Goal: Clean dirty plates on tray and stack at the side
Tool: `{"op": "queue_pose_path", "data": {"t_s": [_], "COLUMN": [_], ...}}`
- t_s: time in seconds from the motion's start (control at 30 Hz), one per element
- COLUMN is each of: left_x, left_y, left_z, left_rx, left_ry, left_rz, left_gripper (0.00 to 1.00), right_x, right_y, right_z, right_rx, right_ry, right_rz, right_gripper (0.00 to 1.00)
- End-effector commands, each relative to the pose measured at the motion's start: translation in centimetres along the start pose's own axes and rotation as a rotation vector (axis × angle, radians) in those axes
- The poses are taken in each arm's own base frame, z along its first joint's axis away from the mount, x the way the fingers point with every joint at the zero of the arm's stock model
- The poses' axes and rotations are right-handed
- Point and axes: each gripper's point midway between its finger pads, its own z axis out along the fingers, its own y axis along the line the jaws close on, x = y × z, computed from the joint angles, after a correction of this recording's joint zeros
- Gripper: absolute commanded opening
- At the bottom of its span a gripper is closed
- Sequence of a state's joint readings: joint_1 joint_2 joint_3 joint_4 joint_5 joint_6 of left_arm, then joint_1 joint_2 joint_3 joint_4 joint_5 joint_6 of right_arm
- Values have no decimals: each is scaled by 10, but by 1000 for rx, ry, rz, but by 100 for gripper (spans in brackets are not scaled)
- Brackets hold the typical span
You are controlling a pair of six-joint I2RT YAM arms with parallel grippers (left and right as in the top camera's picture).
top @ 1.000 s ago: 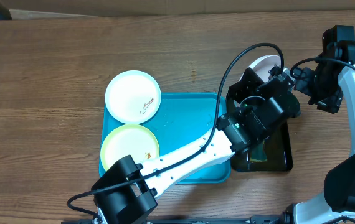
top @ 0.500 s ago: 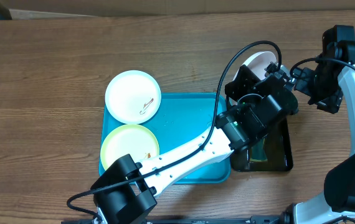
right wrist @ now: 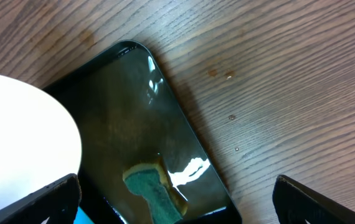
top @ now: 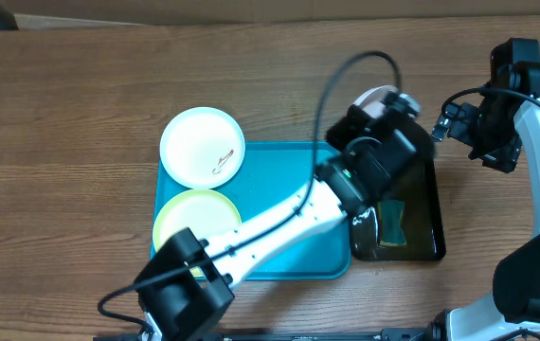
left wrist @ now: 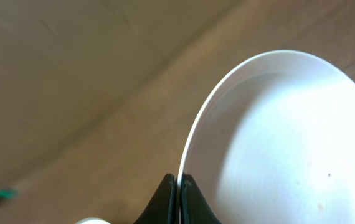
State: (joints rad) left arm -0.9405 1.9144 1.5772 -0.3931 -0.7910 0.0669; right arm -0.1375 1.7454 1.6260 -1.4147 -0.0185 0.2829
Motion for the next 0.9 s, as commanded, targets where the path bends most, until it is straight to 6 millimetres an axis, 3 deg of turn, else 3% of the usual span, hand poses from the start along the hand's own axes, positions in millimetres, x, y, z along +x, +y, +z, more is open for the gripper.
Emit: {"op": "queue_pose_path", "data": {"t_s": [0.0,0.1,0.3,0.43,0.63,0.87], "left_x": [11,29,99,142,172,197], "left_y": [-5,-2,51,74,72,59], "left_z": [21,29,38,30,12,9], "left_rx": [261,443,552,567,536,420], "left_ry": [82,179,482,659,802,882], "left_rz": [-260,-342,-549,-620,-588,-612], "left_gripper": [4,4,4,4,4,4], "right_x": [-6,-6,-6,-6,-6,-6], "right_y": [0,0,0,0,0,0], "right_z": [-10,-10,-10,-10,-10,-10], "right_rx": [-7,-7,-7,-7,-7,-7], "right_ry": [-39,-39,-39,-39,-39,-39], "right_rz": [0,0,0,0,0,0], "right_gripper": [100,100,100,100,100,100]}}
